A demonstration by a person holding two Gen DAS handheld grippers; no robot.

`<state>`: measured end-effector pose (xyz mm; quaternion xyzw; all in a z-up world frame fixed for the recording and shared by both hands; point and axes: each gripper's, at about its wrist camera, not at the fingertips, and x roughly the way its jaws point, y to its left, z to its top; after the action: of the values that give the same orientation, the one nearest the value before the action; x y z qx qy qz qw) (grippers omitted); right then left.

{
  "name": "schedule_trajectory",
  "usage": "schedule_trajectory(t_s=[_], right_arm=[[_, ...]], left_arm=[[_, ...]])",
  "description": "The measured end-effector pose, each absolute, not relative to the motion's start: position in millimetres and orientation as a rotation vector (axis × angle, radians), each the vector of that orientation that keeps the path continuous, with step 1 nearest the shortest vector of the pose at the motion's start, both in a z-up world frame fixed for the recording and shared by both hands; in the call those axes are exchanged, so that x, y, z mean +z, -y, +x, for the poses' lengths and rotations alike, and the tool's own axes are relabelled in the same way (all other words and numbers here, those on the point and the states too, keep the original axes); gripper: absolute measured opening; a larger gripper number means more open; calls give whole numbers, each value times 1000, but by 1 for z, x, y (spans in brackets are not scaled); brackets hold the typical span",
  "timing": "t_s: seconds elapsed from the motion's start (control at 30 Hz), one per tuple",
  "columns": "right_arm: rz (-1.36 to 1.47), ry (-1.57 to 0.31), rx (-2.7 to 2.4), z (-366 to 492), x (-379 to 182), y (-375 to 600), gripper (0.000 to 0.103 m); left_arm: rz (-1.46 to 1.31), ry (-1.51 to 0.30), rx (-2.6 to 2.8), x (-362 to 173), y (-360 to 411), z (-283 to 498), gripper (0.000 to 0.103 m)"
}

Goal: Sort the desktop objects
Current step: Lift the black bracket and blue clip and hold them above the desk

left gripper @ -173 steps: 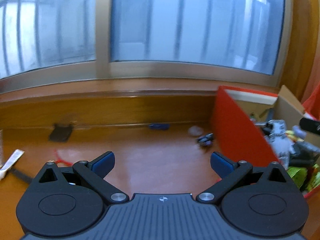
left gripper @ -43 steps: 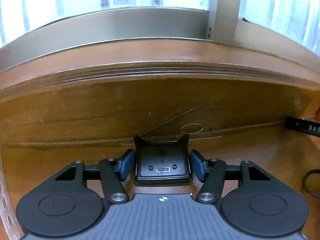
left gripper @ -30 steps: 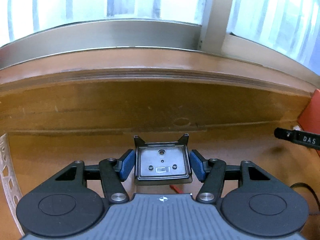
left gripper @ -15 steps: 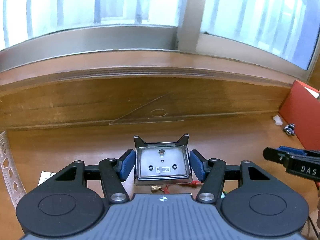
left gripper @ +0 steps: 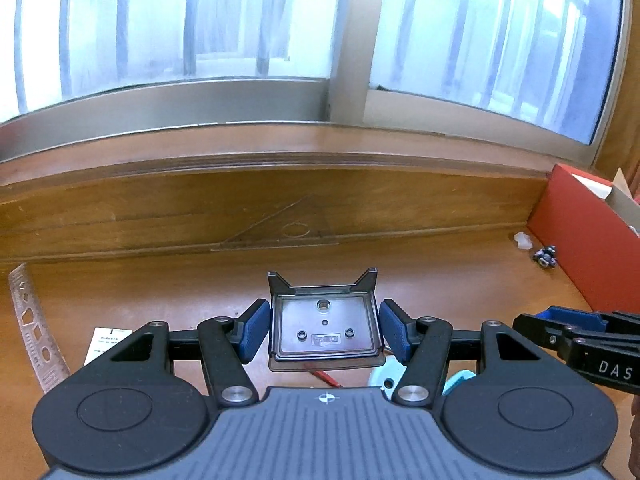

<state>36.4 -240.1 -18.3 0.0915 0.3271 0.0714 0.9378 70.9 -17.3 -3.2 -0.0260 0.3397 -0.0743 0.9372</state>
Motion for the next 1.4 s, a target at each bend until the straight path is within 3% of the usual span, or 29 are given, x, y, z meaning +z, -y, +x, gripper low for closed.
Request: schedule_trajectory(t_s=[0.77, 0.9, 1.13, 1.4], right_arm=[[161, -649, 192, 1, -9, 235, 51], [159, -664, 202, 1, -12, 233, 51], [141, -683, 230, 3, -17, 225, 51], [132, -711, 240, 12, -22, 220, 51]], left_arm=[[-60, -698, -142, -3, 16, 38, 61], [-47, -721, -148, -11, 15, 40, 67], [13, -722, -168, -24, 14, 51, 86], [68, -715, -186, -35, 12, 68, 90]])
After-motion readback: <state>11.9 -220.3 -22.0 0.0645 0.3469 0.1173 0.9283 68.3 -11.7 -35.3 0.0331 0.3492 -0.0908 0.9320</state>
